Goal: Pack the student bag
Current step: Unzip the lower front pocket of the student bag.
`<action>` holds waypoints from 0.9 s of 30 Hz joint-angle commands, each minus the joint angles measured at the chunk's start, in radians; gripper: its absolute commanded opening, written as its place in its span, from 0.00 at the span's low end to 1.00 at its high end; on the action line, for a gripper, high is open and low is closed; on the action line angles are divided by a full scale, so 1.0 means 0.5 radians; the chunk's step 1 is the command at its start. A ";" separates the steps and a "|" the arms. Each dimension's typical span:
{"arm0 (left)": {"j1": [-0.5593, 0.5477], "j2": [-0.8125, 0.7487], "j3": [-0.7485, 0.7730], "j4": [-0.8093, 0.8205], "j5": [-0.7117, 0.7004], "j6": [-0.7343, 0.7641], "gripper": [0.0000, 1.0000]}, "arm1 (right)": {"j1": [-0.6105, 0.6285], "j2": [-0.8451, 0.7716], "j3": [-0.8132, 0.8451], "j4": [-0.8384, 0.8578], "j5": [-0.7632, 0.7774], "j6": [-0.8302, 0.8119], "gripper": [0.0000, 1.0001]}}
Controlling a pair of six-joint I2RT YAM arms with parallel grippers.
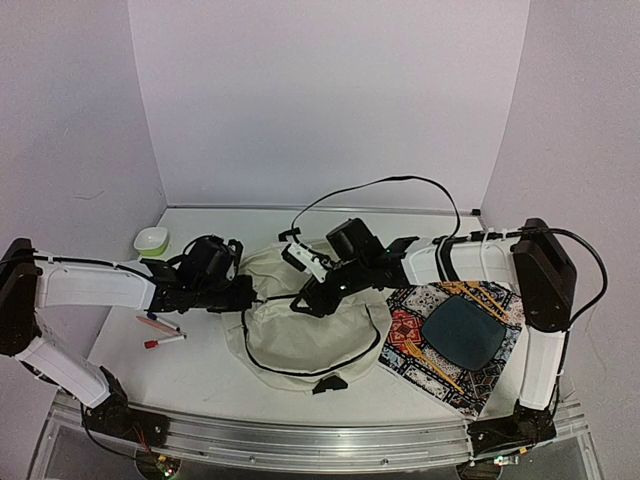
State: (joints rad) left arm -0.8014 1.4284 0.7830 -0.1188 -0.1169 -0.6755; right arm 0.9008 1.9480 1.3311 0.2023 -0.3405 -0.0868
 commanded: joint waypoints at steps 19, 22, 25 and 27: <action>0.063 -0.115 0.014 -0.058 -0.056 0.058 0.00 | 0.097 -0.129 -0.063 -0.073 0.274 -0.225 0.57; 0.062 -0.134 0.014 -0.057 -0.047 0.060 0.00 | 0.097 -0.088 0.033 -0.072 0.331 -0.307 0.58; 0.063 -0.128 0.011 -0.054 -0.034 0.057 0.00 | 0.095 -0.076 0.104 -0.071 0.345 -0.361 0.58; 0.063 -0.124 0.008 -0.049 -0.025 0.055 0.00 | 0.097 -0.067 0.145 -0.068 0.361 -0.396 0.59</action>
State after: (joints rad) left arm -0.7776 1.3884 0.7830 -0.1387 -0.1372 -0.6544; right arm 0.9482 1.9411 1.3390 0.1804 -0.1949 -0.2217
